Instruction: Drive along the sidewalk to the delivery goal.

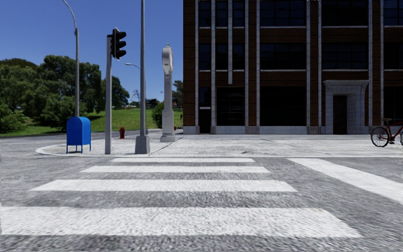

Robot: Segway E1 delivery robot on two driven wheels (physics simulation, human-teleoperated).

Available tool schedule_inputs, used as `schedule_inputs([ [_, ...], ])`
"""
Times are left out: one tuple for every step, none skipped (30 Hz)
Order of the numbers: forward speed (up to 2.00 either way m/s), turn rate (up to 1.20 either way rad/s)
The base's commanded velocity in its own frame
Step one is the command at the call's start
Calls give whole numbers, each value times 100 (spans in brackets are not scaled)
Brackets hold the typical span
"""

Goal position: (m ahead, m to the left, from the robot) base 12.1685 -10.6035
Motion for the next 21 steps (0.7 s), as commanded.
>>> schedule_inputs([
  [200, 0],
  [200, 0],
  [200, 0],
  [200, 0],
  [200, 0],
  [200, 0],
  [200, 0],
  [200, 0],
  [200, 0],
  [200, 0],
  [200, 0],
  [200, 0],
  [200, 0],
  [200, 0],
  [200, 0],
  [200, 0],
  [200, 0],
  [200, 0],
  [200, 0],
  [200, 0],
  [200, 0],
])
